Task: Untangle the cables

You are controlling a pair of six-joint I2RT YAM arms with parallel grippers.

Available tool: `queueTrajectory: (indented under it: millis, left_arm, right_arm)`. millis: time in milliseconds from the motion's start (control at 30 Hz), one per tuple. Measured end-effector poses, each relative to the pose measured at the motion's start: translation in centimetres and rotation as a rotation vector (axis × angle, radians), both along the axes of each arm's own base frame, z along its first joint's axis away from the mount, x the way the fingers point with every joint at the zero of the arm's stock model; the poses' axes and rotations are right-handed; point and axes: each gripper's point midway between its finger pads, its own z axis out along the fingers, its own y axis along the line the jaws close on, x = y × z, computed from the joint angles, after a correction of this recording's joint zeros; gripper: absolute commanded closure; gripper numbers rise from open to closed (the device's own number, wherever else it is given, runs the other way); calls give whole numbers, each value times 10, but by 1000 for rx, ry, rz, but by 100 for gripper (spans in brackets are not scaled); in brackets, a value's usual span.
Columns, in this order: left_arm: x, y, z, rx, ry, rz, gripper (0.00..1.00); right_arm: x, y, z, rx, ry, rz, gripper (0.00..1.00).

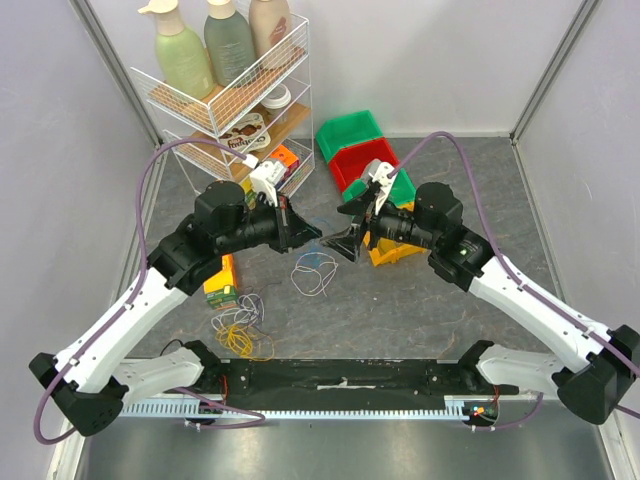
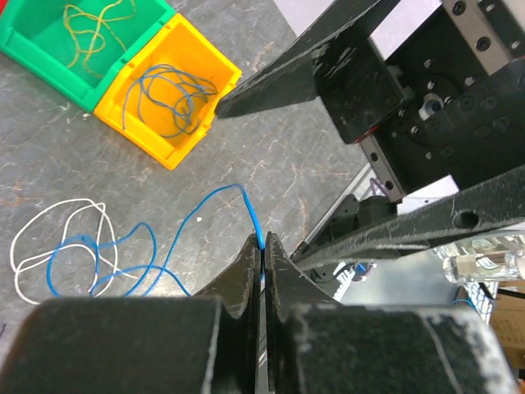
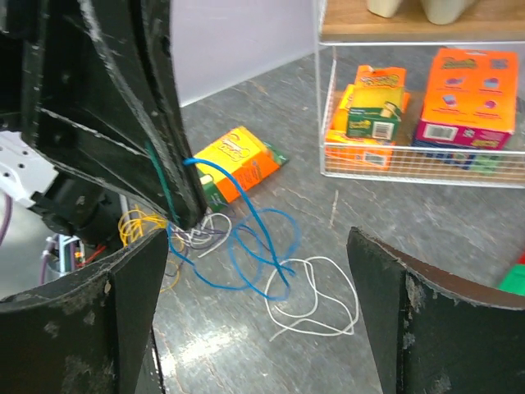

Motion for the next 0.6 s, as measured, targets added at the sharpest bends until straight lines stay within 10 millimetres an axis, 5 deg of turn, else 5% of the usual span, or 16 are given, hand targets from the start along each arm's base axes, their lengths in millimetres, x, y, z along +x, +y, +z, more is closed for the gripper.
queueTrajectory:
  millis: [300, 600]
  left_arm:
    - [4, -11, -5, -26, 60, -4, 98]
    - [15, -7, -6, -38, 94, 78, 98]
  right_arm:
    - [-16, 24, -3, 50, 31, 79, 10]
    - [-19, 42, -29, 29, 104, -18, 55]
